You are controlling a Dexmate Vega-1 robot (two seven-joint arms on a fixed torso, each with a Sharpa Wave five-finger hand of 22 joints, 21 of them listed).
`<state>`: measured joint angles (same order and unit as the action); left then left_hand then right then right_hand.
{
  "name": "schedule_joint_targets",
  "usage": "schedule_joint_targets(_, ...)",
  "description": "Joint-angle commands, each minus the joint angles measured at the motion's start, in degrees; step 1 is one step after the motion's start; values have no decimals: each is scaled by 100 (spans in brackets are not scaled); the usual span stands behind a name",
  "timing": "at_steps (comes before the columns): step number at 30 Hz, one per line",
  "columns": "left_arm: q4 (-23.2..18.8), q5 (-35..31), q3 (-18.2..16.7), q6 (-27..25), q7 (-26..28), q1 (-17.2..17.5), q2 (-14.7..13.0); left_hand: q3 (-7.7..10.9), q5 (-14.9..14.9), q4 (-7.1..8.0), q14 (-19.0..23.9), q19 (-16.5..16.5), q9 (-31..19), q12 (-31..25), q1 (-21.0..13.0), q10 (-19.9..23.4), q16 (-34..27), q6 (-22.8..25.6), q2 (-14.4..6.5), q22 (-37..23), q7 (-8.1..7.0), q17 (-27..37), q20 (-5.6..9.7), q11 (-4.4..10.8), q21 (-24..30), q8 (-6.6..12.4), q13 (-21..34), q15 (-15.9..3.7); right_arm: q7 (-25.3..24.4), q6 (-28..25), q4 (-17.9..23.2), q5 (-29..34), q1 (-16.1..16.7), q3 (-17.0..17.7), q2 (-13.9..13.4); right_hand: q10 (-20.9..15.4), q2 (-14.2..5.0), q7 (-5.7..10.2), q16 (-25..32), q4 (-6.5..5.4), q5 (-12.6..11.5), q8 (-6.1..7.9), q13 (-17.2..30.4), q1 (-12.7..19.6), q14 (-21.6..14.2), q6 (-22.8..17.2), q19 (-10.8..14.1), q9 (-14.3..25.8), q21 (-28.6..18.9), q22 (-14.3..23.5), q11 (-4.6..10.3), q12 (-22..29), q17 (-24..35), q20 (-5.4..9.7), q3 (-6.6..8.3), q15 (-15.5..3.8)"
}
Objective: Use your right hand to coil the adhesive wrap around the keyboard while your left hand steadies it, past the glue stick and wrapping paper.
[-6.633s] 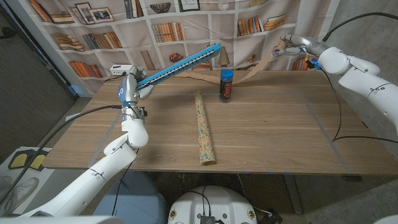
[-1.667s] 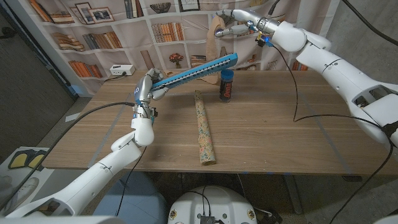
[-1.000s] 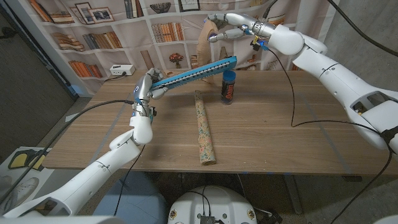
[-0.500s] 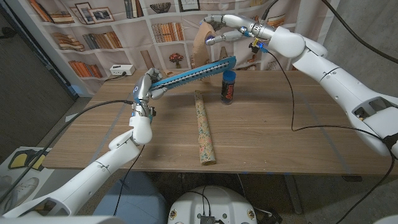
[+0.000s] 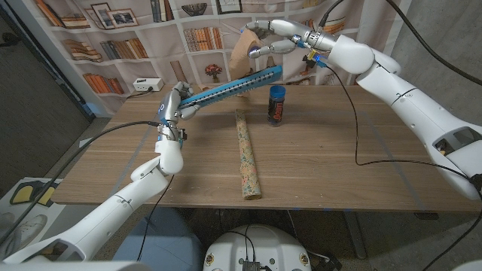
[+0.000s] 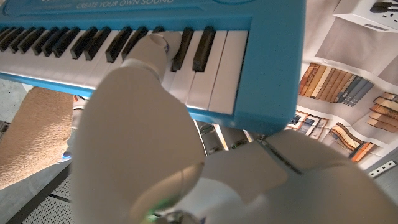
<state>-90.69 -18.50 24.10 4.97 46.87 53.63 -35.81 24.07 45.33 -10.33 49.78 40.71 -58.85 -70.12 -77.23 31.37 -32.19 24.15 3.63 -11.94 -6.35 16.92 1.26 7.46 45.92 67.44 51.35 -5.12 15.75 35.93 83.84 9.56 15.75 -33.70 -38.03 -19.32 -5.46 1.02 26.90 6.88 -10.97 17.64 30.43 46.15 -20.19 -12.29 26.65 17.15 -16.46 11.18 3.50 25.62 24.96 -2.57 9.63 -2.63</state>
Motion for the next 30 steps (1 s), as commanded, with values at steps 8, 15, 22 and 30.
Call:
schedule_joint_targets(8, 11, 105, -23, 43, 49, -17, 68, 247, 1310, 156, 1590, 1081, -11, -1801, 94, 25, -2002, 8, -271, -2496, -23, 2715, 1053, 23, 2776, 65, 1887, -669, 32, -138, 829, -261, 663, 395, -324, -71, -57, 12, -43, 50, 25, 37, 41, 14, 26, -79, -20, 24, 4, 17, 19, 33, 3, 9, 13, -774)
schedule_joint_targets(15, 42, 155, -38, 81, 107, -12, 128, 235, 1303, 150, 1623, 1126, 75, -1762, 77, 98, -1993, 78, -252, -2467, 22, 2658, 1061, 16, 2785, 51, 1812, -683, 49, -195, 971, -318, 795, 497, -402, -96, -57, 17, -41, 57, 25, 41, 50, 10, 14, -98, -19, 27, 5, 17, 4, 35, 7, 2, 14, -758)
schedule_joint_targets(22, -33, 279, -139, -33, 143, 56, 177, 257, 1316, 148, 1632, 1132, 35, -1822, 56, 50, -2009, 49, -246, -2495, 3, 2674, 1069, 12, 2807, 76, 1904, -668, 156, -271, 1033, -508, 917, 552, -481, -114, -46, 23, -111, 64, 26, 39, 64, -2, 168, -106, -29, 32, 9, 16, 3, 32, 7, 12, 10, -724)
schedule_joint_targets(30, -82, 236, -234, -237, 258, 64, 158, 251, 1300, 140, 1649, 1133, 44, -1866, 22, 23, -2015, 15, -240, -2487, 1, 2659, 1072, -1, 2810, 68, 1928, -676, 285, -333, 1188, -829, 1105, 653, -612, -119, -51, 33, -129, 70, 24, 47, 74, -3, 174, -136, -63, 36, 24, 15, 3, 28, -1, 5, 17, -722)
